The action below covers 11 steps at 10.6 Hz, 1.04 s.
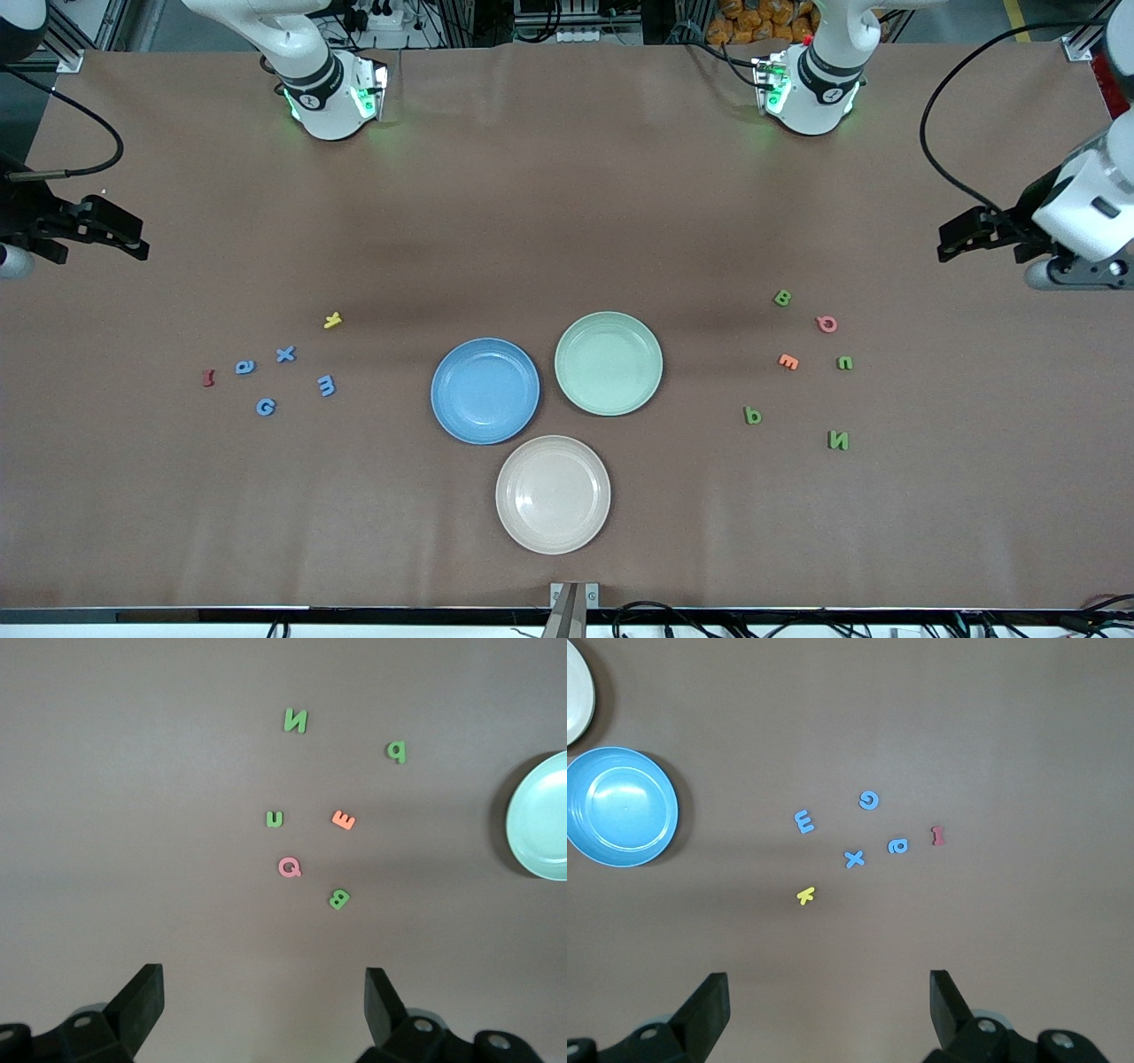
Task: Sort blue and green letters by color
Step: 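Move both grippers from rest toward the letter groups, then grasp the blue X with the right gripper while the left gripper grasps green p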
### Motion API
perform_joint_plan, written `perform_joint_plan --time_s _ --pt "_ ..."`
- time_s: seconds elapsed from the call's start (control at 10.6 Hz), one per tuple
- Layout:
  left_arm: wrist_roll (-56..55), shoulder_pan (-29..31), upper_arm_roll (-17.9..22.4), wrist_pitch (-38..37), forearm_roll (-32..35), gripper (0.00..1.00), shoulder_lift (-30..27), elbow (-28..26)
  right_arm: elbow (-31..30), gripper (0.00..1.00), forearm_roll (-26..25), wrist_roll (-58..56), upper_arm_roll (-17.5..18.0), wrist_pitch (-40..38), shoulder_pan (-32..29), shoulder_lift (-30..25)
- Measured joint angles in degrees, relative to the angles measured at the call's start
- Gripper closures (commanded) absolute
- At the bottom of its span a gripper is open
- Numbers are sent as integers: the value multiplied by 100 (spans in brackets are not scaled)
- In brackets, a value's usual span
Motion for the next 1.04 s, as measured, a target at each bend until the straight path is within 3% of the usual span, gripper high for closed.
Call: perform_joint_plan --time_s 0.47,0.75,1.04 --pt "-280 -27 -10 1147 0 0 155 -977 -6 0 0 0 1 5 0 32" --pt "-643 -70 -63 1464 0 0 467 -1053 -214 0 0 0 1 443 1 213" --pt "-1334 -360 -222 1785 0 0 1023 -779 -861 0 0 -9 -1 1354 1 277"
